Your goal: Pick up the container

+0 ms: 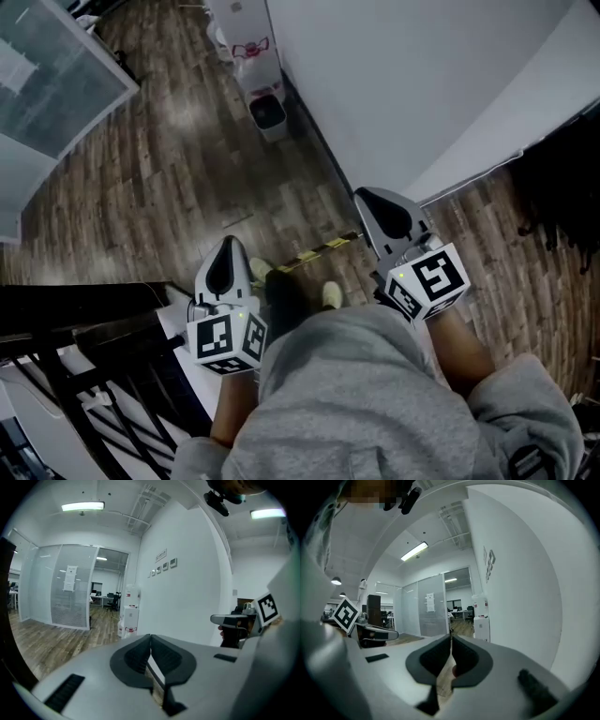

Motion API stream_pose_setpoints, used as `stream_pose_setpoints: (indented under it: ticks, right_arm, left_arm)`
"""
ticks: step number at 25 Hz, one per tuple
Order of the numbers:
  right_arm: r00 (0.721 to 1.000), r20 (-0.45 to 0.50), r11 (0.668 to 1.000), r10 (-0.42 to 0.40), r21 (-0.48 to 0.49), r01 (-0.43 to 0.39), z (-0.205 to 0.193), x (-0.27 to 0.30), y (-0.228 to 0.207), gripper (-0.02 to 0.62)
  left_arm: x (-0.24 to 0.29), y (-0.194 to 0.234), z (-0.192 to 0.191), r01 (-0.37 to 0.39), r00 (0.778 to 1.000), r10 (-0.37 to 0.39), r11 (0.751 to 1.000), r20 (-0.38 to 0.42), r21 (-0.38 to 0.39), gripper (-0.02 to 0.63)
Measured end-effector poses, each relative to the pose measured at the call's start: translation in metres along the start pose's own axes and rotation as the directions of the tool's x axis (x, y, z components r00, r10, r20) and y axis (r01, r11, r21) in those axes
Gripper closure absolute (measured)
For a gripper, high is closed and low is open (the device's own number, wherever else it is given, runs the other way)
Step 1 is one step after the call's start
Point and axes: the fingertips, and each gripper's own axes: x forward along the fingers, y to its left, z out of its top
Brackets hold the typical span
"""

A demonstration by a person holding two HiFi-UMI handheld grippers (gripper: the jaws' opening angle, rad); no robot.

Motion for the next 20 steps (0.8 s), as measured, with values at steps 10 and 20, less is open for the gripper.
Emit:
stream_pose_setpoints:
  ticks: [10, 20]
  right_arm:
    - [0.998, -0.018, 0.998, 0.056, -0.013, -0.056, 0.002, 0.064, 0.011, 0.569]
    - [0.994, -0.09, 0.998, 0.063, 0.02, -0.062, 0.002, 0.184, -0.017, 0.569]
  left_arm:
    - [0.036, 0.022, 0.003, 0.041, 0.999, -0.041, 0.999, -0.02, -0.008, 0.591]
    - [0.154, 0.074, 0.029, 0.091, 0.994, -0.094, 0.995, -0.063, -0.047, 0.591]
